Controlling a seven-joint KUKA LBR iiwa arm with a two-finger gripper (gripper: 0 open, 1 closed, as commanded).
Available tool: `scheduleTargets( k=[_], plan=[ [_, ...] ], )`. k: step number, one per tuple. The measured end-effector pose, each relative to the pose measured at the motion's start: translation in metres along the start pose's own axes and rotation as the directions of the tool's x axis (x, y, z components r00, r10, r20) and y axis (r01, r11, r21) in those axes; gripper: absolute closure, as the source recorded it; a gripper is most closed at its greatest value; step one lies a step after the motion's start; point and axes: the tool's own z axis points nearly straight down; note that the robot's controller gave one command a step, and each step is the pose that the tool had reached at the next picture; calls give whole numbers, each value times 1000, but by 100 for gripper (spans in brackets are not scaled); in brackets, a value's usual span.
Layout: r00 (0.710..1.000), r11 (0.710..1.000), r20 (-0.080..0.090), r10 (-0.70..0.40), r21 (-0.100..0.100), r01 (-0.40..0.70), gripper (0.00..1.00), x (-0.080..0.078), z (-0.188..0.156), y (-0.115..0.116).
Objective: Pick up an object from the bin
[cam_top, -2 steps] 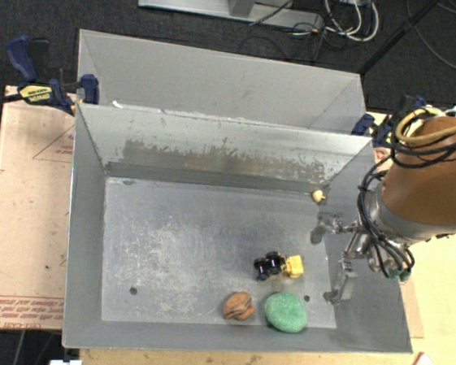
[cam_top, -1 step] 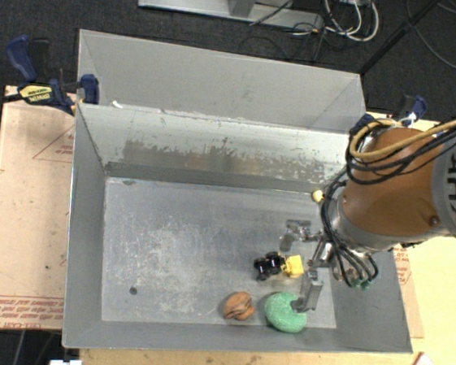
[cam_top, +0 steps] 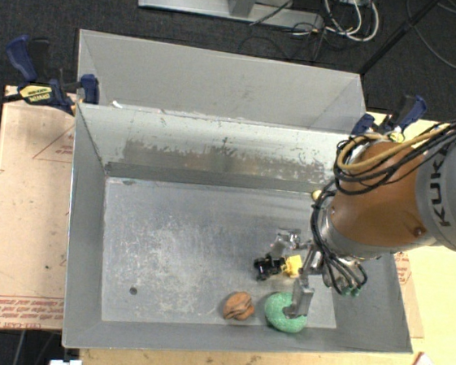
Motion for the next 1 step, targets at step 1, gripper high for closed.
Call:
scheduleTargets(
  k=[1],
  plan=[
    [1000,1000,11,-18,5,18,0,-32,47,-26]
  ],
)
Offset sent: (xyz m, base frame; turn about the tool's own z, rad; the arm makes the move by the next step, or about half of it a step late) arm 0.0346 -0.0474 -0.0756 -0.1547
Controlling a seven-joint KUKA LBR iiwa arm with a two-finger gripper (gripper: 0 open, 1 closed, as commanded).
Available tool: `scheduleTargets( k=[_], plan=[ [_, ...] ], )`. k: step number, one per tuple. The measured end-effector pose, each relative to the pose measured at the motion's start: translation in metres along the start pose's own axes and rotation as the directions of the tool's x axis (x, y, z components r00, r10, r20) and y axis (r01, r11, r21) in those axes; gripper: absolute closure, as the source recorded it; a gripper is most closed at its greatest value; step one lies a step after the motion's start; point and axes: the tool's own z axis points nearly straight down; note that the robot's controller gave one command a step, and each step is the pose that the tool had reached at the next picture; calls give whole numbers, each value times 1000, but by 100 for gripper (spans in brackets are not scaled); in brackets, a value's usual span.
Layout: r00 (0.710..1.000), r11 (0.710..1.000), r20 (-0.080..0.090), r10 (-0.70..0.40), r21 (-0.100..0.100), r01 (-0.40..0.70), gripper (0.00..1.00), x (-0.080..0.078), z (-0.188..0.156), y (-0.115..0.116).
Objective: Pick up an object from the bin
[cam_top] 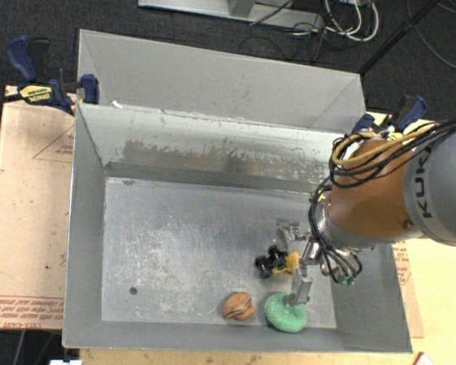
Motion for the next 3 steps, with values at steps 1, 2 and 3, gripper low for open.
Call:
scheduleTargets(
  k=[1,2,3],
  plan=[
    [991,991,-6,-136,-1,136,100,-1,27,-24],
    [991,991,-6,-137,-1,137,100,-1,27,-24],
    [992,992,-5,-130,0,130,100,33,-147,-21]
  ],
)
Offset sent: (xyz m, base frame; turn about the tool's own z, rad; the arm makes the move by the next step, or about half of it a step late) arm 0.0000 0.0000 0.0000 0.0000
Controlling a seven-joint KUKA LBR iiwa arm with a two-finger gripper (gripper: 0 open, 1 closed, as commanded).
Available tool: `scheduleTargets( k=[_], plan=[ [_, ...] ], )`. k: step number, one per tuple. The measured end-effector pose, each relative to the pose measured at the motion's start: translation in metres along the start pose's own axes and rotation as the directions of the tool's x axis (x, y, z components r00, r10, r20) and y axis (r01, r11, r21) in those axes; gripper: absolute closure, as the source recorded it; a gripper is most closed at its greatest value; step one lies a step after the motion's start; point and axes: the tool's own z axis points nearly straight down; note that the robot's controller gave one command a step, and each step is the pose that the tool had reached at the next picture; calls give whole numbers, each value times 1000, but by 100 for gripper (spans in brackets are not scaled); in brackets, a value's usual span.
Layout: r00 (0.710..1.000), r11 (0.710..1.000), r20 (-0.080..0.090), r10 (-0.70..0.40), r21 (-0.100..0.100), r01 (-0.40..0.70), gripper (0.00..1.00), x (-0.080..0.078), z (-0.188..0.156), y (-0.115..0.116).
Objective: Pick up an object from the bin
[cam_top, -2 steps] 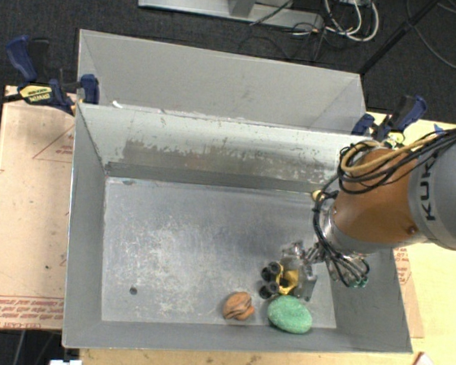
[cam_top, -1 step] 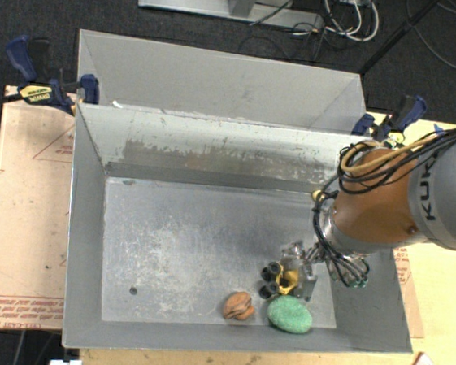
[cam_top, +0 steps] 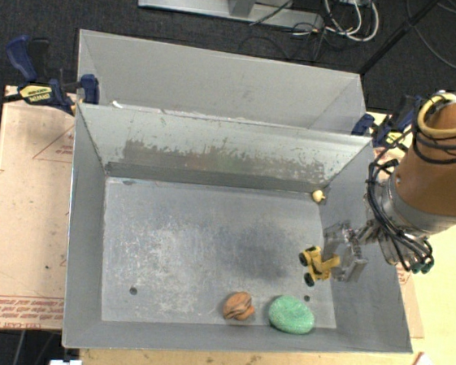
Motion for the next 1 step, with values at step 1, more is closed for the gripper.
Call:
scheduleTargets(
  k=[1],
  plan=[
    [1000,1000,-5,0,-2,0,100,1,3,0]
  ],
)
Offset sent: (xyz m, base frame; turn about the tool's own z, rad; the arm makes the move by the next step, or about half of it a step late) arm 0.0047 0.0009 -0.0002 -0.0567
